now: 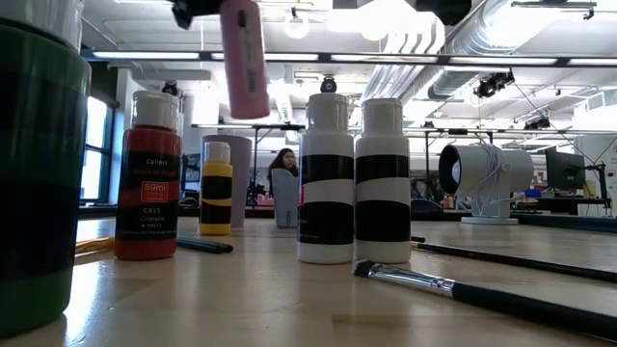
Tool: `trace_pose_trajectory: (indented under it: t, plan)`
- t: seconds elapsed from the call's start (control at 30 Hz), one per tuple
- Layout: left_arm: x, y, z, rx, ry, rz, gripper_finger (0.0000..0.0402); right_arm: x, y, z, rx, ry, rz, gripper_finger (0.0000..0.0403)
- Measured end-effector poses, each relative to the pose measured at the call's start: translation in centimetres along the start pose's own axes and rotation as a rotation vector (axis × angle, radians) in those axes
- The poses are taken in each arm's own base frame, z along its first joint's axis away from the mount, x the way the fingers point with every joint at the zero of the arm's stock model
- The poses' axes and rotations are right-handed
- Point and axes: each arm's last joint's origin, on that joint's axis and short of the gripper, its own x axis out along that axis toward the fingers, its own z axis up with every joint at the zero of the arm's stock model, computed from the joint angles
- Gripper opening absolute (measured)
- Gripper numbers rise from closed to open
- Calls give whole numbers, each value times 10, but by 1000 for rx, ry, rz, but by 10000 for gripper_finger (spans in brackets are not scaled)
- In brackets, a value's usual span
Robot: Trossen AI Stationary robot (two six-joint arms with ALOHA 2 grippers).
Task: Pick & Place Paint Supplies
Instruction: Put the big pink paint bottle into the gray bin
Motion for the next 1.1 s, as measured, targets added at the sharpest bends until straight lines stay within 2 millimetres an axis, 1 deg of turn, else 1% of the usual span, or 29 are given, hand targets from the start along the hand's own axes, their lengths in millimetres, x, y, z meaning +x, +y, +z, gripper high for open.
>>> trace_pose_trajectory:
  t: [0.1,0.2,0.27,0.43,0.63,0.73,0.93,1.1]
  plan:
    - [8,13,9,-28,-27,-21,122,-4,1,-1,-1,-1,54,48]
    - [16,25,15,-47,-52,-35,122,-11,2,-2,-3,-3,71,48]
    - [22,33,14,-56,-41,-34,122,-13,2,-2,-2,-4,75,48]
    - [46,52,13,-89,2,2,122,-17,1,-4,-1,0,70,48]
    - [80,71,14,-100,29,0,122,-18,2,-10,1,66,85,48]
    - [93,83,13,-110,39,11,122,-18,3,-13,14,97,114,48]
    - [106,101,-2,-157,107,65,122,-20,5,-16,41,127,183,48]
    - [117,110,-11,-178,127,90,122,-21,5,-17,38,130,192,48]
